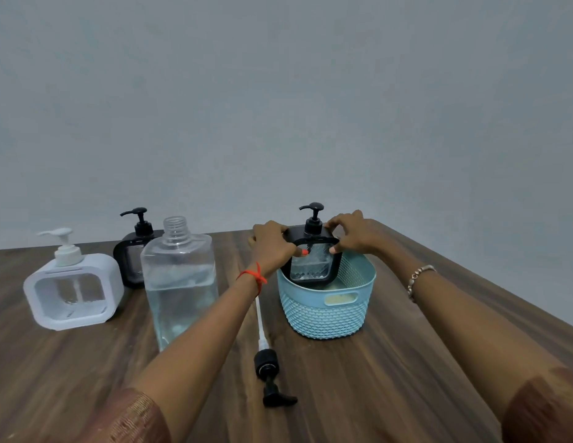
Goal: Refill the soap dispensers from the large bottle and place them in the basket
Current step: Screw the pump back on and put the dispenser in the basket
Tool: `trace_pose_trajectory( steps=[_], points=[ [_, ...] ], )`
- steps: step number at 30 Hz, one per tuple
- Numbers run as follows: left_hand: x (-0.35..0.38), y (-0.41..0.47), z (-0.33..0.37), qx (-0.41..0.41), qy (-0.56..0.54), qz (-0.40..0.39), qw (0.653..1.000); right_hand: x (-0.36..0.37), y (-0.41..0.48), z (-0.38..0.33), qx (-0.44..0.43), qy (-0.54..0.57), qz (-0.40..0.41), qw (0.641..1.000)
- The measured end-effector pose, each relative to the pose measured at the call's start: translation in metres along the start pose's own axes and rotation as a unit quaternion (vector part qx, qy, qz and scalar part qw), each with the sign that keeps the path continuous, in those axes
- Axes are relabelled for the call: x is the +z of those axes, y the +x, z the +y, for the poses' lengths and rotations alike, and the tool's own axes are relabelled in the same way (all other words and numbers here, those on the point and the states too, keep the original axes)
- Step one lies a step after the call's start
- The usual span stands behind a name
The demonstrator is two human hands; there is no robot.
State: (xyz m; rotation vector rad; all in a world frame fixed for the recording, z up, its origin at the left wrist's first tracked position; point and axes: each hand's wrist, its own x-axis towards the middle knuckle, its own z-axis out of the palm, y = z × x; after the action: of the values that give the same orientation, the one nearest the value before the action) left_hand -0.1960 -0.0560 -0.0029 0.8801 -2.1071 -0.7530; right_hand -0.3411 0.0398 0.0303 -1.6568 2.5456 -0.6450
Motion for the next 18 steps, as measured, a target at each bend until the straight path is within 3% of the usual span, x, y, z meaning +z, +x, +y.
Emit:
trace_pose_trajectory(
  steps=[6,18],
  points=[
    [0.005,-0.003,-0.004,-0.011,0.036,0.011,0.999,0.007,0.005,-0.002,-0.015,-0.061,0.004,0.998],
    [0.007,0.002,-0.006,-0.021,0.052,0.006,0.998,0.018,0.012,0.004,-0.018,-0.077,0.009,0.997]
  ],
)
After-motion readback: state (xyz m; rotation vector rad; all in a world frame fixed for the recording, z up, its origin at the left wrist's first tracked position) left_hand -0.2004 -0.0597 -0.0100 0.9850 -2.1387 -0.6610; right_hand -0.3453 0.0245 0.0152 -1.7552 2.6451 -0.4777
